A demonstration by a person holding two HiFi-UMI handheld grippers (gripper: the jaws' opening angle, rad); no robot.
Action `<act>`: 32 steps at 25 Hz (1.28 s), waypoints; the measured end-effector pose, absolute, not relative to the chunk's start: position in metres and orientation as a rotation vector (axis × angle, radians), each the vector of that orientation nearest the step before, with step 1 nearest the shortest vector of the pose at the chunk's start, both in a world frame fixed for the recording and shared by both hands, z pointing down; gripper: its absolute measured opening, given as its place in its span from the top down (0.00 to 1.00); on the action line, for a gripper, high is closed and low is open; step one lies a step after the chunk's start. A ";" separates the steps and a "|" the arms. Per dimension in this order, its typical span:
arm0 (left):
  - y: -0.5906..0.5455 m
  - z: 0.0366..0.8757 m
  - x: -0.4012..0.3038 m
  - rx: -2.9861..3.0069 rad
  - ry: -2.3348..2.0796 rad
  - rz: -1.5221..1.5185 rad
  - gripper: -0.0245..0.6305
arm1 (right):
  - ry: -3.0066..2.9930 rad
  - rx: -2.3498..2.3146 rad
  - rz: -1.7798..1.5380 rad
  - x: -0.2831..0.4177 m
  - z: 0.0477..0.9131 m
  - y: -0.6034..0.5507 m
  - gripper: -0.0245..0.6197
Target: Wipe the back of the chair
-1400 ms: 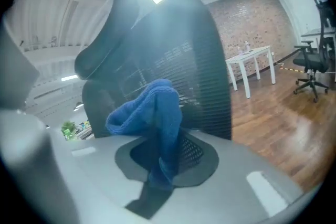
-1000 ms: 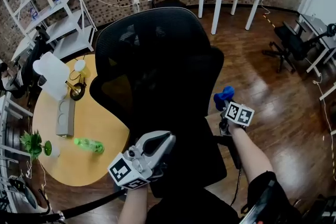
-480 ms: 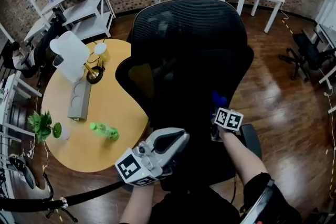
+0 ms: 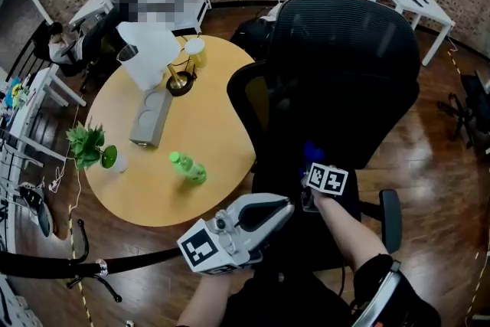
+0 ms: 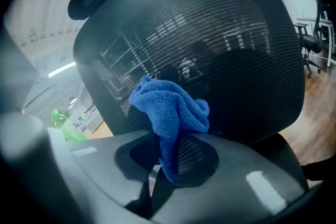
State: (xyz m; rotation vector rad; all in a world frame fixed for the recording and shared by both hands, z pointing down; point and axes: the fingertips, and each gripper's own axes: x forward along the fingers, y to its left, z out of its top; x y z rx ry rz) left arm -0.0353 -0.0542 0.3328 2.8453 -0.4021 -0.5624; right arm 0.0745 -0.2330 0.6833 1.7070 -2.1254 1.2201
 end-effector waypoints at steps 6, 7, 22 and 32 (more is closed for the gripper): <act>-0.050 0.332 -0.064 2.837 -0.488 -0.581 0.97 | -2.198 1.513 1.212 -0.003 0.689 -0.236 0.88; -0.049 0.333 -0.068 2.838 -0.503 -0.574 0.97 | -2.196 1.503 1.208 -0.013 0.689 -0.237 0.88; -0.053 0.347 -0.084 2.755 -0.706 -0.576 0.97 | -2.379 0.951 1.081 -0.094 0.719 -0.210 0.88; -0.066 0.363 -0.036 2.774 -0.605 -0.529 0.97 | -2.191 1.261 1.124 0.045 0.747 -0.226 0.88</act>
